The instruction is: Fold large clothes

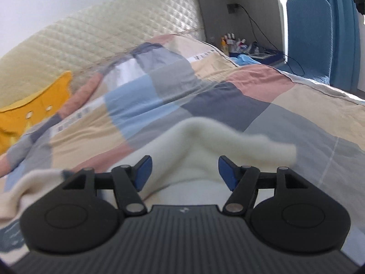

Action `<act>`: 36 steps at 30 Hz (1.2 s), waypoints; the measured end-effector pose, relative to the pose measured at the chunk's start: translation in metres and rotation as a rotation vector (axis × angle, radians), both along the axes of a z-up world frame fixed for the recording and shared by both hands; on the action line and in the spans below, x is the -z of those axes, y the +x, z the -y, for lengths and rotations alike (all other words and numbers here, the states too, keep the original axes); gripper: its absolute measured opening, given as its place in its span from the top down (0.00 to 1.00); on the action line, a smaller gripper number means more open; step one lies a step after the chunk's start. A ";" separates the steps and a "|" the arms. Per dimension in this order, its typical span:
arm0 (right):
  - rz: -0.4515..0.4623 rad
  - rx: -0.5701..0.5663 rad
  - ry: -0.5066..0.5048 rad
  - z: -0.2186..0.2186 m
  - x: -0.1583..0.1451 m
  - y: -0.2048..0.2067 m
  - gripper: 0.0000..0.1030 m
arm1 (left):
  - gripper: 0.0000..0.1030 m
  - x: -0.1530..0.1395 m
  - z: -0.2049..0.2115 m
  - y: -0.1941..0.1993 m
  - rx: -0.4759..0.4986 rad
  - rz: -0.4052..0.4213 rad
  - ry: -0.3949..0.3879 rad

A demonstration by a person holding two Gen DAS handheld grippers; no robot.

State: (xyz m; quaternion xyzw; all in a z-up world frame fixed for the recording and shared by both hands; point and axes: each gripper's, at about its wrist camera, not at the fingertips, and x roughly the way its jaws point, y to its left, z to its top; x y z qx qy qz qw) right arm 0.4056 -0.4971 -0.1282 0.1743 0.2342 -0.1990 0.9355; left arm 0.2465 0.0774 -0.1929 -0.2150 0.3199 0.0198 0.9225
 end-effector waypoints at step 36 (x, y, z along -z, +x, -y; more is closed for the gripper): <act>-0.287 -0.406 0.557 -0.181 0.072 -0.175 0.22 | 0.47 0.025 -0.036 -0.036 -0.193 -0.155 -0.012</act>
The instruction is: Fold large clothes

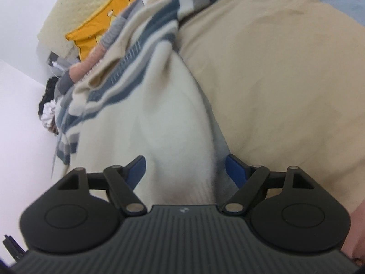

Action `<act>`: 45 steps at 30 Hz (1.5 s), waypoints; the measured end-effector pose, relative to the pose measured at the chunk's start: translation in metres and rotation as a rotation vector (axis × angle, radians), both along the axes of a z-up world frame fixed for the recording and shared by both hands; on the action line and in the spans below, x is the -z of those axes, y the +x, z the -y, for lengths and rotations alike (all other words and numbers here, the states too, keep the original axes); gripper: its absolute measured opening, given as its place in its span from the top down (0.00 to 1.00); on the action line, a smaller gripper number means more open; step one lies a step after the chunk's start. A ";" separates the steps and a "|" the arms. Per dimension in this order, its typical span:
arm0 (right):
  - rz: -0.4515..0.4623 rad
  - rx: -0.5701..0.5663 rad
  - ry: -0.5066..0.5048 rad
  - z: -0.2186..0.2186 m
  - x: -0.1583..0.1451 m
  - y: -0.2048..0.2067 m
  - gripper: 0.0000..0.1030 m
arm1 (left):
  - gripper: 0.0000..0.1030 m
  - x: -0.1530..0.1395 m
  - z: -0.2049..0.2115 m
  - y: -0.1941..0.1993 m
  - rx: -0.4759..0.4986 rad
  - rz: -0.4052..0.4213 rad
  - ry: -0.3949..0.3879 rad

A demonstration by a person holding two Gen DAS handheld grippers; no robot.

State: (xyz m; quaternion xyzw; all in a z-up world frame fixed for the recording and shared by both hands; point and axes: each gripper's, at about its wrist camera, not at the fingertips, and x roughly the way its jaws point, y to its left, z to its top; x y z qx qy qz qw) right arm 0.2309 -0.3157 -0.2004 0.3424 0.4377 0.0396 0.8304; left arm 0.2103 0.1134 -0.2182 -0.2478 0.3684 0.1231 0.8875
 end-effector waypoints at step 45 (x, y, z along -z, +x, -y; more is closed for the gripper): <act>0.149 -0.244 -0.265 0.002 -0.108 -0.072 0.90 | 0.96 -0.126 -0.013 -0.090 0.253 0.027 -0.073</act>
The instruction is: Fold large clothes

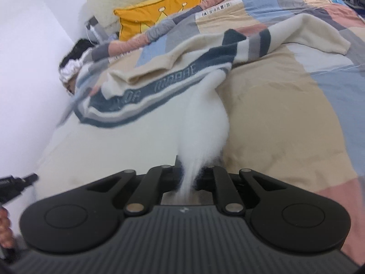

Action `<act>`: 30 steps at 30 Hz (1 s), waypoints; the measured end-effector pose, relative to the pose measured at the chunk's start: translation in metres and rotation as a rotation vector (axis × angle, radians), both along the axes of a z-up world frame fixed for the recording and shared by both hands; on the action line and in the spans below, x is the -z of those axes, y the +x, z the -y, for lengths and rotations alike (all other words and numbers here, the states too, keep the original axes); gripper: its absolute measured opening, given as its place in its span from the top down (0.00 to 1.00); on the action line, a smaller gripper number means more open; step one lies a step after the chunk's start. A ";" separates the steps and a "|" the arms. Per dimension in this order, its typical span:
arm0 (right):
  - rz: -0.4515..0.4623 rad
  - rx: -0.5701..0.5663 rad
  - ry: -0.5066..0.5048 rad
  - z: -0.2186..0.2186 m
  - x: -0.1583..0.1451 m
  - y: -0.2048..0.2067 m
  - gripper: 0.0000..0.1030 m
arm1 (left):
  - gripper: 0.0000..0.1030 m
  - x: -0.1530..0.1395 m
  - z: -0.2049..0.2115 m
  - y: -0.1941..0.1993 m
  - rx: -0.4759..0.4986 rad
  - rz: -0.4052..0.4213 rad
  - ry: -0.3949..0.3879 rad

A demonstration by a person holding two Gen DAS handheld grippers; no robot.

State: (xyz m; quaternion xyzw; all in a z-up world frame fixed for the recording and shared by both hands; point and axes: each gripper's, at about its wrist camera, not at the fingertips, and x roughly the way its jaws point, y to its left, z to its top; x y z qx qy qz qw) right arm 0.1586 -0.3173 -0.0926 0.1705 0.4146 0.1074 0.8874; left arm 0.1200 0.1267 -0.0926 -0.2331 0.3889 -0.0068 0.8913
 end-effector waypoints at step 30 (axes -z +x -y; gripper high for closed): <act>0.210 -0.062 -0.047 -0.081 0.029 0.092 0.55 | 0.83 -0.015 0.082 0.092 0.088 0.030 0.232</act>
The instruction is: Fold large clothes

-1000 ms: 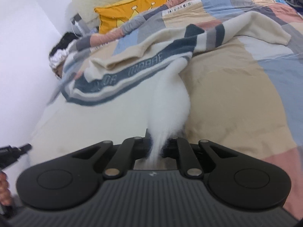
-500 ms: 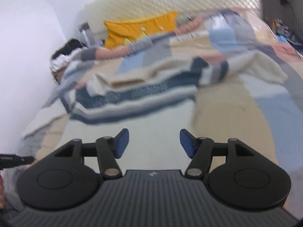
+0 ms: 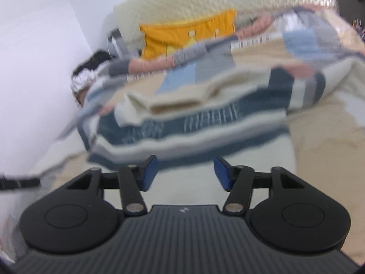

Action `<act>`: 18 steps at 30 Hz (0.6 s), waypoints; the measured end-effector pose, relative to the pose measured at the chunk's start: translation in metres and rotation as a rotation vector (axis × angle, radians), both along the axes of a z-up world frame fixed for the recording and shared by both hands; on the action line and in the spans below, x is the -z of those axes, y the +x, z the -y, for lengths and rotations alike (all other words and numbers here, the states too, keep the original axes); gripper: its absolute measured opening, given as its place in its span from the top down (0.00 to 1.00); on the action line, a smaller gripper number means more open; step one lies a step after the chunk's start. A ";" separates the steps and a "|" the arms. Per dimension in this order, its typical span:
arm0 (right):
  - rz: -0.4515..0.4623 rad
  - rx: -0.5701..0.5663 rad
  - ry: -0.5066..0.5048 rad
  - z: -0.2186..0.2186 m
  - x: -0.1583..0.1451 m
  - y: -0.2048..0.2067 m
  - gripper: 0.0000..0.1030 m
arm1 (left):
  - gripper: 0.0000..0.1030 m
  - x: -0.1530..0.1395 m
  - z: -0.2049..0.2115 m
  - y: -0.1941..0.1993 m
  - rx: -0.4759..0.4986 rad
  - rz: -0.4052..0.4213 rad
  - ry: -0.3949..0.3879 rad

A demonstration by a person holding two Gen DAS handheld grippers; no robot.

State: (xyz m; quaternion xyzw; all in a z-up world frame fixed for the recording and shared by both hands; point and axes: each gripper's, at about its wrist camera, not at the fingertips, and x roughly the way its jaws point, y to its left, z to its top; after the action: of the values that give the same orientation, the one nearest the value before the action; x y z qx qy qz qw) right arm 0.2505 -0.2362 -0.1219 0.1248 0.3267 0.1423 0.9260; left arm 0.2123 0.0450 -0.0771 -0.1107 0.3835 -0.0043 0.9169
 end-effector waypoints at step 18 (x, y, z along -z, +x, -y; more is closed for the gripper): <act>-0.139 0.011 -0.015 0.000 0.058 0.042 0.69 | 0.83 0.080 0.069 0.238 -0.039 -0.079 0.138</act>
State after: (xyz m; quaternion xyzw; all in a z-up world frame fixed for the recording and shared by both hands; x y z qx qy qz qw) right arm 0.2929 -0.2363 -0.1803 0.1292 0.3906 0.1256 0.9027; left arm 0.4501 -0.0239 -0.1575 -0.0549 0.4168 0.0442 0.9063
